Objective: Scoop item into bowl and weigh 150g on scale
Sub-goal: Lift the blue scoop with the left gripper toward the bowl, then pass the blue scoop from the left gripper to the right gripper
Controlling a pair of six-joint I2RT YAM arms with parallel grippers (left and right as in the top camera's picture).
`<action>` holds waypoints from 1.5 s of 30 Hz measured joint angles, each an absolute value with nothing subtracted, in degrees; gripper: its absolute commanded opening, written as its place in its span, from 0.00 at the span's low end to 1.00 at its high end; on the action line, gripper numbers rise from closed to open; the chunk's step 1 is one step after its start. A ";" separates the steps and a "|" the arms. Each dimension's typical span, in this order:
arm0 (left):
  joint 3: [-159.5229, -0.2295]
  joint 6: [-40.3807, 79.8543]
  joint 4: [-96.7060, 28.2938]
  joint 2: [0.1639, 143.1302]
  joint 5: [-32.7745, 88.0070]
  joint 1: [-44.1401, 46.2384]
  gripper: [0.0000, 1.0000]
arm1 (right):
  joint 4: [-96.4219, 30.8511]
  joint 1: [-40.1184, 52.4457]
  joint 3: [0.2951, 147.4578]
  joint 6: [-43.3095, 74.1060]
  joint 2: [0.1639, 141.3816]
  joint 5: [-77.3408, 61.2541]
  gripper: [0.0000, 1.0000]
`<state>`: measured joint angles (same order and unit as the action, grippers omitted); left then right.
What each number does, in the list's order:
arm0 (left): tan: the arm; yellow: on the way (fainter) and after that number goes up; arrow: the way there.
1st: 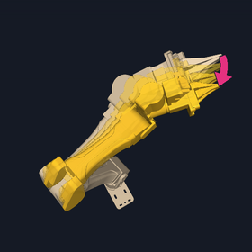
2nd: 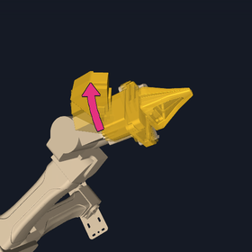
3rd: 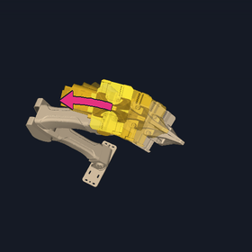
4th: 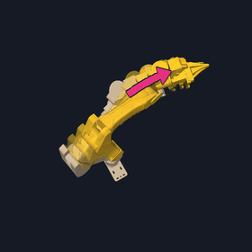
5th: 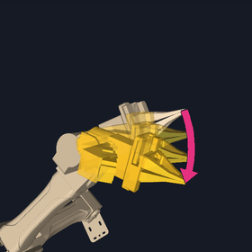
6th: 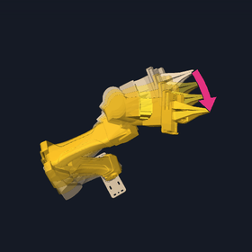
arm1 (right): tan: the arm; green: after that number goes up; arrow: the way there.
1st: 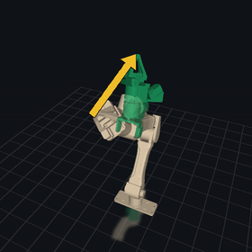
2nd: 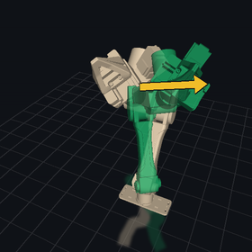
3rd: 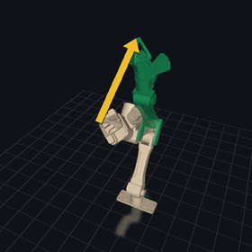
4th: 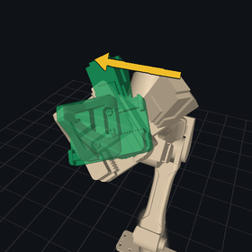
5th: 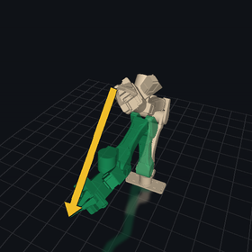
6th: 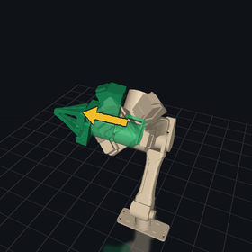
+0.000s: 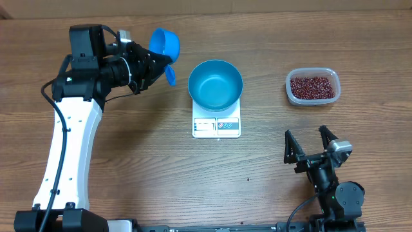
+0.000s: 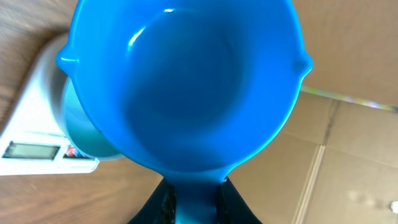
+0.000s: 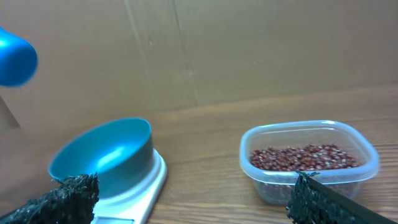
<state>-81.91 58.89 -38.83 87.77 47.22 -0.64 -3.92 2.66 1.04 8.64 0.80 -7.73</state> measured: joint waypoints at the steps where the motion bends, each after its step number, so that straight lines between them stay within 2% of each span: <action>1: -81.91 60.10 -38.79 87.77 47.99 -0.32 0.04 | -3.27 2.66 1.04 9.52 0.80 -8.05 1.00; 5: -81.91 63.83 -36.21 87.77 49.63 0.86 0.04 | -3.27 2.66 1.74 11.75 0.89 -8.82 1.00; 9: -81.91 68.16 -30.83 87.77 50.43 3.22 0.04 | -9.02 2.66 11.31 13.47 4.67 -8.73 1.00; 13: -81.89 73.25 -23.92 87.77 50.35 6.39 0.04 | -19.11 2.66 28.64 14.37 14.26 -8.78 1.00; 20: -81.91 87.70 -15.94 87.77 47.57 13.61 0.04 | -47.88 2.66 62.74 14.72 41.95 -8.80 1.00; 24: -81.91 93.62 -13.69 87.77 44.97 17.43 0.04 | -56.64 2.66 78.76 14.90 56.12 -11.35 1.00; 25: -81.91 94.59 -13.56 87.77 44.31 18.15 0.04 | -57.69 2.66 81.91 14.94 59.16 -13.28 0.97; 27: -81.91 96.55 -13.52 87.77 42.78 19.55 0.04 | -57.80 2.66 86.00 14.39 64.58 -21.06 0.58; 28: -81.91 97.23 -13.54 87.77 42.02 20.08 0.04 | -57.49 2.66 86.43 14.63 65.47 -23.11 0.53; 30: -81.91 98.17 -13.56 87.77 40.49 21.06 0.04 | -56.14 2.68 86.87 14.59 68.07 -28.62 0.56; 31: -81.91 98.61 -13.56 87.77 39.70 21.43 0.04 | -55.94 2.87 86.91 15.18 69.56 -31.14 0.70; 32: -81.91 98.87 -13.56 87.77 39.03 21.71 0.04 | -55.92 3.09 86.91 15.35 70.65 -32.53 0.79; 33: -81.91 99.09 -13.65 87.77 38.17 21.93 0.04 | -55.99 3.53 86.91 15.73 71.81 -33.26 0.84; 41: -81.91 99.50 -18.59 87.77 30.26 23.55 0.04 | -53.56 15.20 86.89 18.37 75.18 -24.51 0.84; 45: -81.91 99.29 -19.64 87.77 28.25 23.73 0.04 | -50.57 19.35 86.91 19.44 75.18 -20.08 0.76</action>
